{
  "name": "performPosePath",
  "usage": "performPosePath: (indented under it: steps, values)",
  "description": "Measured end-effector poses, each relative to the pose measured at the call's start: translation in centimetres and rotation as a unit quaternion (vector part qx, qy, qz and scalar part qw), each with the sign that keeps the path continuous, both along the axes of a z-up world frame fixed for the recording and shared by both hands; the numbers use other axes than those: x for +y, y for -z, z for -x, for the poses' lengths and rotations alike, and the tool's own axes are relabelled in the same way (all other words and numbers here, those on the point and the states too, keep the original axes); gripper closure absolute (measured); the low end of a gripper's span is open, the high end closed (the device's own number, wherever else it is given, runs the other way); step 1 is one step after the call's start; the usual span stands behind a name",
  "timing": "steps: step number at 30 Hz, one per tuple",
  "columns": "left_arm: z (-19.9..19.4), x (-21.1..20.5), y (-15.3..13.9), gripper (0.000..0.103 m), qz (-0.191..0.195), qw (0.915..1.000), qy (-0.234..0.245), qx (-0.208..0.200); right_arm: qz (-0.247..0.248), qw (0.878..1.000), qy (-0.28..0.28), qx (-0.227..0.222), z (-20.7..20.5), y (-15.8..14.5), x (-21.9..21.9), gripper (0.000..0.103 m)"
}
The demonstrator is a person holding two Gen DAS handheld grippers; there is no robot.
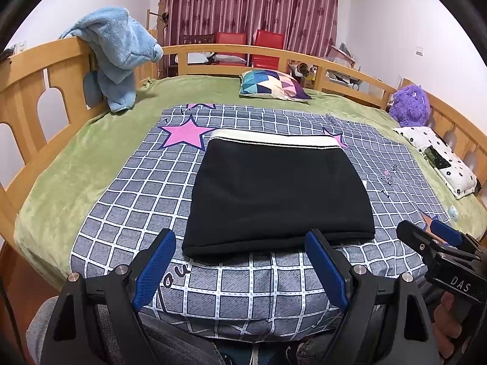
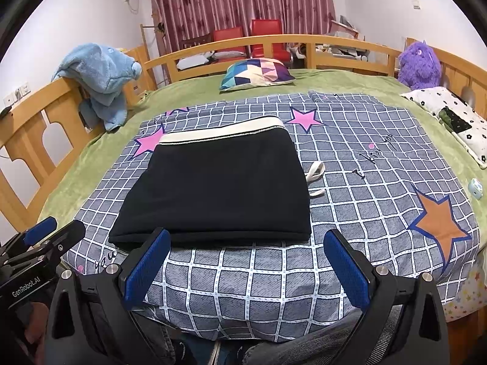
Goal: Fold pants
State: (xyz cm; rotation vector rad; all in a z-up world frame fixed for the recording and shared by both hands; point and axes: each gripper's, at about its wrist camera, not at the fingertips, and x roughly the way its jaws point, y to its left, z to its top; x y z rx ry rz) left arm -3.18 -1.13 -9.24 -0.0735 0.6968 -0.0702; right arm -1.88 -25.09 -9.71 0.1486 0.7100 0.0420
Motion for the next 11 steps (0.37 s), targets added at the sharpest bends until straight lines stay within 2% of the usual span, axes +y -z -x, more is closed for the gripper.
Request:
performPosePath:
  steps: [11]
  values:
    - [0.11, 0.37, 0.11, 0.017, 0.005, 1.0, 0.001, -0.007, 0.0, 1.0, 0.001, 0.0, -0.1, -0.02, 0.21, 0.004]
